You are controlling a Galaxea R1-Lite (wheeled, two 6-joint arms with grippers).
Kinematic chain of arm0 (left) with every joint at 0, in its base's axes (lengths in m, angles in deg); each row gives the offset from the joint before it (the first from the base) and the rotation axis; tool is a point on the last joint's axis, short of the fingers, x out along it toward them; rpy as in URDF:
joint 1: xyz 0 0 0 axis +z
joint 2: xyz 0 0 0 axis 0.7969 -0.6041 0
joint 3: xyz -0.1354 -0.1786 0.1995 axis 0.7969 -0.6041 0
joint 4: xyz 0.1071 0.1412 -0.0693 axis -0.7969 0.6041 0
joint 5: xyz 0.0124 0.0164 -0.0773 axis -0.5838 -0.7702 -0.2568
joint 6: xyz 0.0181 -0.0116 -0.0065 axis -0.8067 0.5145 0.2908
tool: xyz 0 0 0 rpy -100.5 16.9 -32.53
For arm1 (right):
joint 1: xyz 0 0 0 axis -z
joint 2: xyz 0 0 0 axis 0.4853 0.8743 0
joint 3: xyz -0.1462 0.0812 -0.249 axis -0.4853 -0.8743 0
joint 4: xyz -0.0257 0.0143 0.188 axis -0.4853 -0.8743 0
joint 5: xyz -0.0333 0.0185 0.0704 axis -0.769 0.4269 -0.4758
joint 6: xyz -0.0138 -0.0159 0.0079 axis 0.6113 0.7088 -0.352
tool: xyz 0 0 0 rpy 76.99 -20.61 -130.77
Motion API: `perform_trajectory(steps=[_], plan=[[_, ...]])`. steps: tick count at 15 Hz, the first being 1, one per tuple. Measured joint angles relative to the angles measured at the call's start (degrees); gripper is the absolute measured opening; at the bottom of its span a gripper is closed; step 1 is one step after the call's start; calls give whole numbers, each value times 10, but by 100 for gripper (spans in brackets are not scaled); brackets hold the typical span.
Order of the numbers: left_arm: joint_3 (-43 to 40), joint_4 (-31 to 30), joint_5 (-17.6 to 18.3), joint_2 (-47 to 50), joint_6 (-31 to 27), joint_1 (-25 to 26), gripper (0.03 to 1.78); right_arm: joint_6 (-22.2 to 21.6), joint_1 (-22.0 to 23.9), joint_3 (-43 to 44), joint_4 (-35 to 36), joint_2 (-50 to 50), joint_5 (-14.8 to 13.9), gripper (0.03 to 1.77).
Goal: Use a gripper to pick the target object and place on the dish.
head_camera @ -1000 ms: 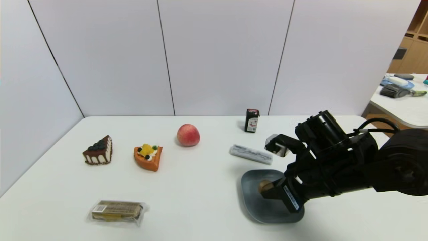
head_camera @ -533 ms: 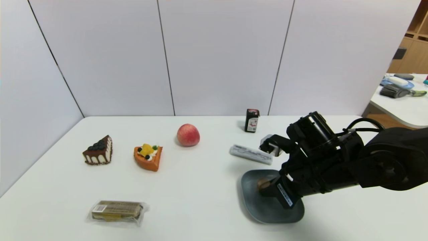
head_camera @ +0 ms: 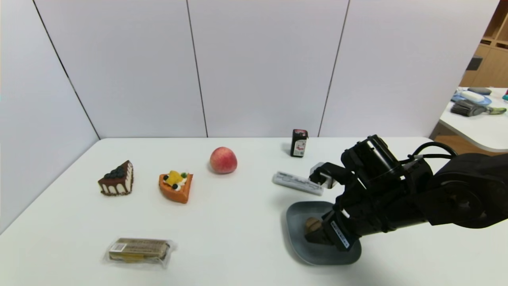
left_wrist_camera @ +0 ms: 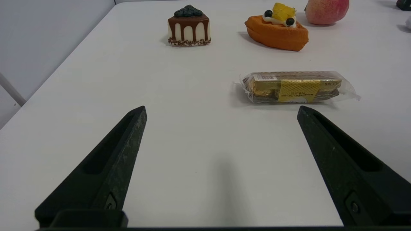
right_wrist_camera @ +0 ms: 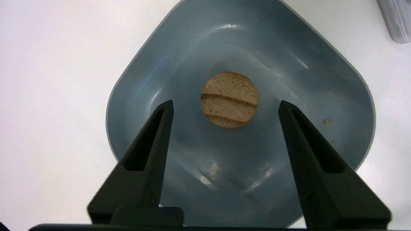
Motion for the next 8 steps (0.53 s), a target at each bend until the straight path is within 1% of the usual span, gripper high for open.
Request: perform_trajectory(steps=[3,8], plan=[[0,0,0,0,0,0,169,1,0,4,0,-16,0,136],[0,0,0,0,0,0,169,1,6,49,3,-82,-1,152]])
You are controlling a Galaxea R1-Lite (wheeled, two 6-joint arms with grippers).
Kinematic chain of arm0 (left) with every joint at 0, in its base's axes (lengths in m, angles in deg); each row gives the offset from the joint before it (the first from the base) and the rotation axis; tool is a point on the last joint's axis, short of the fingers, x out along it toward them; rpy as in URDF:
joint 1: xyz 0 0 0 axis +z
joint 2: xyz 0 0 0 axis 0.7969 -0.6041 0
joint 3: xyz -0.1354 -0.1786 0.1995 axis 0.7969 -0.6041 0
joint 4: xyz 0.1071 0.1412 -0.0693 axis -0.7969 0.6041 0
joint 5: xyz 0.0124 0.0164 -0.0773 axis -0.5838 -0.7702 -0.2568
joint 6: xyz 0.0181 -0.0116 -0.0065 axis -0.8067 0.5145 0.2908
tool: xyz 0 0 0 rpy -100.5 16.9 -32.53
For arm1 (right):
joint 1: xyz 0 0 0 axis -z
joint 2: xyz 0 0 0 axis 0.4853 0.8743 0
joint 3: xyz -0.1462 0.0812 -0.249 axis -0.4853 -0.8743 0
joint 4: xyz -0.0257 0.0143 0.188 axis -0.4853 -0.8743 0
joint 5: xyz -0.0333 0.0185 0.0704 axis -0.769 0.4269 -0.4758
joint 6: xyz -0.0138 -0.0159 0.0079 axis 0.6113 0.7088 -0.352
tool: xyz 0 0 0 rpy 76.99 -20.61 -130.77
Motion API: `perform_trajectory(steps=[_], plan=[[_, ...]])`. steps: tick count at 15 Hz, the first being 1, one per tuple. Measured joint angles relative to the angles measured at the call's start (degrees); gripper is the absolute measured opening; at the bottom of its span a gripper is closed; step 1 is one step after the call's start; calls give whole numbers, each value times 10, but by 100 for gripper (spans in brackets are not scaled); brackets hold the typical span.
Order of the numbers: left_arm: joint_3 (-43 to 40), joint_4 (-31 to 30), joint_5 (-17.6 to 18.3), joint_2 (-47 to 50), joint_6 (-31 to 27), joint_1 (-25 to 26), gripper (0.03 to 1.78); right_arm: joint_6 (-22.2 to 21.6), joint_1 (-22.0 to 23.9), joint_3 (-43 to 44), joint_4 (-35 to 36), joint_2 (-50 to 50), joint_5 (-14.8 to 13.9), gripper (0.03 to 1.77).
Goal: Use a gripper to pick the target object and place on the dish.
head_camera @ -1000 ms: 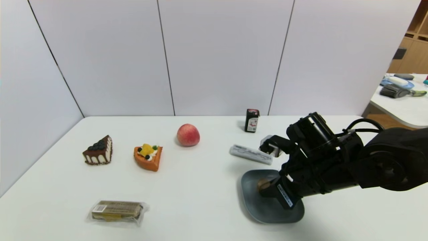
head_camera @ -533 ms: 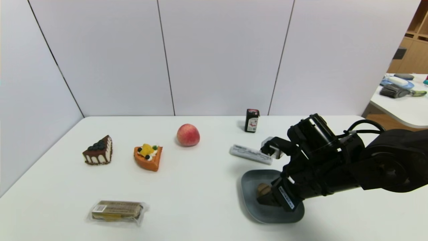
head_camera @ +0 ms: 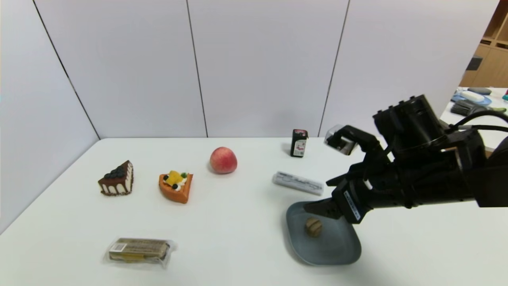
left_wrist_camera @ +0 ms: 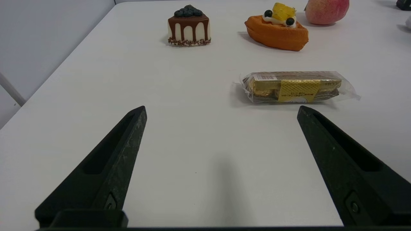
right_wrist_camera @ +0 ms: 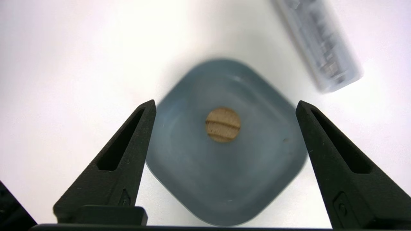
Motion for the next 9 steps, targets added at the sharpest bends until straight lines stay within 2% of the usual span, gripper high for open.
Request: perform_trajectory(steps=[3,9], plan=[[0,0,0,0,0,0,169,-2,22,45,0,-40,-20,158],[0,0,0,0,0,-1,169,-4,108,125,18,-98,-136,165]])
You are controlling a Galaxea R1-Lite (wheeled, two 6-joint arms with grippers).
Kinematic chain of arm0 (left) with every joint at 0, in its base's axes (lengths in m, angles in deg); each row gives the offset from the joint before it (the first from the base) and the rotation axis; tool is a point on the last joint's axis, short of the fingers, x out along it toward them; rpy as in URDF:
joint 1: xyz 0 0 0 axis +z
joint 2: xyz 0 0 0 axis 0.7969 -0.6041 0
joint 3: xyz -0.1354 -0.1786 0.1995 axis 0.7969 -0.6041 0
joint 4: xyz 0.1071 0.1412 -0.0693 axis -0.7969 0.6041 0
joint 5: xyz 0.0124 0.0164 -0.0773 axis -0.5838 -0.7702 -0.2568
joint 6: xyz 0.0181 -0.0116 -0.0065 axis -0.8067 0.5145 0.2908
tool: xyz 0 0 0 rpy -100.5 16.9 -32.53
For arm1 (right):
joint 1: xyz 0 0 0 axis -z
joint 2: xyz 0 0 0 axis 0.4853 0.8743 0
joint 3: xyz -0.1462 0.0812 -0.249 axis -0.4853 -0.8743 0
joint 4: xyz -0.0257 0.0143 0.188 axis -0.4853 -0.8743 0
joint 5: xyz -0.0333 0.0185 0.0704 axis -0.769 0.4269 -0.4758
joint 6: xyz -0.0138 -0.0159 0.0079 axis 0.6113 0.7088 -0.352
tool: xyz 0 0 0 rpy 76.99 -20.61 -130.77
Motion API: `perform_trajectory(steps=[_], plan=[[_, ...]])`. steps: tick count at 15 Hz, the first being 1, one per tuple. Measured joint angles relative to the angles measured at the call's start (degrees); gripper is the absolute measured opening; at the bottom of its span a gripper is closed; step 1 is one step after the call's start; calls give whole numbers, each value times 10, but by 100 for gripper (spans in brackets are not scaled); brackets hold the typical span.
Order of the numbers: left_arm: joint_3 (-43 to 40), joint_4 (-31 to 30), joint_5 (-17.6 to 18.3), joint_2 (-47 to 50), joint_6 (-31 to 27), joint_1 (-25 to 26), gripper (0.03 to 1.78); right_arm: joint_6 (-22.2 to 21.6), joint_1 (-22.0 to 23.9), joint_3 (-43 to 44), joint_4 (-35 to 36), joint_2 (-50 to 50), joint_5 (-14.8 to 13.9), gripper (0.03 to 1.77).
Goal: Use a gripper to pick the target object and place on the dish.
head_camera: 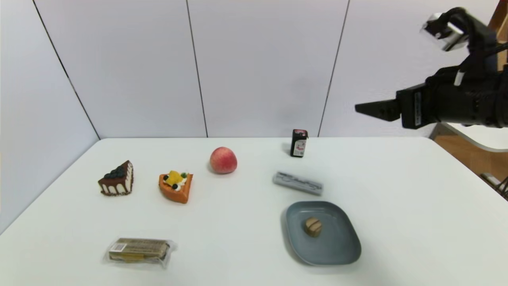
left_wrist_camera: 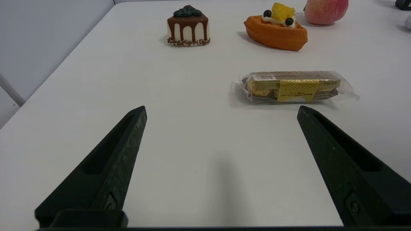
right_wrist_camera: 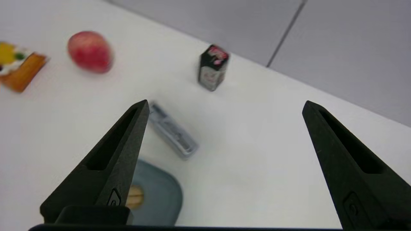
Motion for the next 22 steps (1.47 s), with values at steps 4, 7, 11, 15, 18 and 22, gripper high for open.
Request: perform_trajectory(steps=[4,7,11,15,18,22], plan=[[0,0,0,0,0,0,169,2,87,-7,63,-36,-18,167],[0,0,0,0,0,1,169,3,131,-63,178,-69,-17,169],[0,0,0,0,0,0,169,4,159,-176,300,-142,-13,169],[0,0,0,0,0,0,169,5,167,-290,327,-259,-8,169],[0,0,0,0,0,0,169,3,167,-365,327,-352,-7,169],[0,0,0,0,0,0,169,2,168,-453,324,-477,-3,169]])
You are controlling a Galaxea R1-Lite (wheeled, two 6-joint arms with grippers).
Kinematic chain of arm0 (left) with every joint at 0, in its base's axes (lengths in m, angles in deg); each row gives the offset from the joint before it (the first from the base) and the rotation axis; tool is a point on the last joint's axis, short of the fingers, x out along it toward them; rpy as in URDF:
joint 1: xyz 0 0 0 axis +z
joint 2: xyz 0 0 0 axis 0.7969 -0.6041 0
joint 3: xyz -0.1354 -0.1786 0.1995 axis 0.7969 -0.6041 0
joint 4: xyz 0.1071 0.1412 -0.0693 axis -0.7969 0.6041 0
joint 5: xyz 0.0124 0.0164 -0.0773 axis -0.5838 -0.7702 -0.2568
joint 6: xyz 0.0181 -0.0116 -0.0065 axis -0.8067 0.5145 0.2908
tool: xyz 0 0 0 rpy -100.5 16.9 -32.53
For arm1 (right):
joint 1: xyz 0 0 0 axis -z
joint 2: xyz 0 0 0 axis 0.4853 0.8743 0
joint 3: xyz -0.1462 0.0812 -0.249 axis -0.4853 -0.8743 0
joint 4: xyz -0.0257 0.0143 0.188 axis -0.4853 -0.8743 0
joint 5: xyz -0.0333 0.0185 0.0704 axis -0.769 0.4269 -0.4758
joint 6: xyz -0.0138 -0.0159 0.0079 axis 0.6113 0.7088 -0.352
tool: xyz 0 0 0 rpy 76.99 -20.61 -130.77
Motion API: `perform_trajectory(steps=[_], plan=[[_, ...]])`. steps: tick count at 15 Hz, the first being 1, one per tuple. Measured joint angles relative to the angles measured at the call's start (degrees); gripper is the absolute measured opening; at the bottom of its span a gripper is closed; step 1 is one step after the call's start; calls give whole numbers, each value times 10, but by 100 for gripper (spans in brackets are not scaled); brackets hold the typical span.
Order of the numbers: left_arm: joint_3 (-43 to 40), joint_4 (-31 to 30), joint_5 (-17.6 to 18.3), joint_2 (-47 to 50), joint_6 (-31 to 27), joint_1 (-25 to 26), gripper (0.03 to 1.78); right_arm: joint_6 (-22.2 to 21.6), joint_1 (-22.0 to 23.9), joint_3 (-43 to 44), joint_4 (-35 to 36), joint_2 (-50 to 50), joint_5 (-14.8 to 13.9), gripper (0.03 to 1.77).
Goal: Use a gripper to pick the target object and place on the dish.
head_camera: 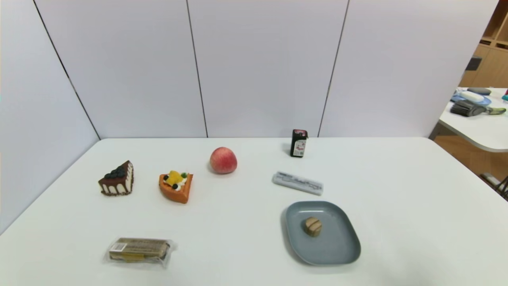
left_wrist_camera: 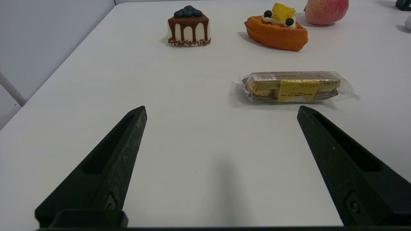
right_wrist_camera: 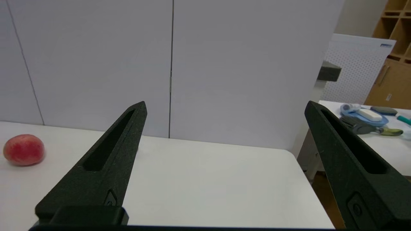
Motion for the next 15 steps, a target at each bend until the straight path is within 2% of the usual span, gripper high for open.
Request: perform_trajectory(steps=[3,8,15], plan=[[0,0,0,0,0,0,169,0,2,-55,-4,-82,5,169],[0,0,0,0,0,1,169,0,29,-125,-55,-192,53,169],[0,0,0,0,0,0,169,-5,39,-251,-91,-312,69,169]])
